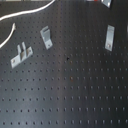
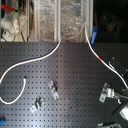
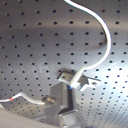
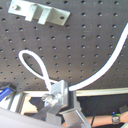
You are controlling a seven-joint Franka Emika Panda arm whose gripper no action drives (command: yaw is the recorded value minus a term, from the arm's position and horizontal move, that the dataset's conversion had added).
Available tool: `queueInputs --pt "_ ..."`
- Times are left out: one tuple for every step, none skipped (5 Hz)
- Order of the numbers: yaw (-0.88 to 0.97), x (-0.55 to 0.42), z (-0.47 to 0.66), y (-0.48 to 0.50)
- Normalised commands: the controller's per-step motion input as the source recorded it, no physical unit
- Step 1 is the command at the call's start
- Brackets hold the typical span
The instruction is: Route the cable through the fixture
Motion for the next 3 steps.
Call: queueInputs --pt "0.07 -0.075 0.00 -0.046" --pt "-0.32 -0.364 0.19 0.250" --pt "-0.43 -0.290 0.22 0.266"
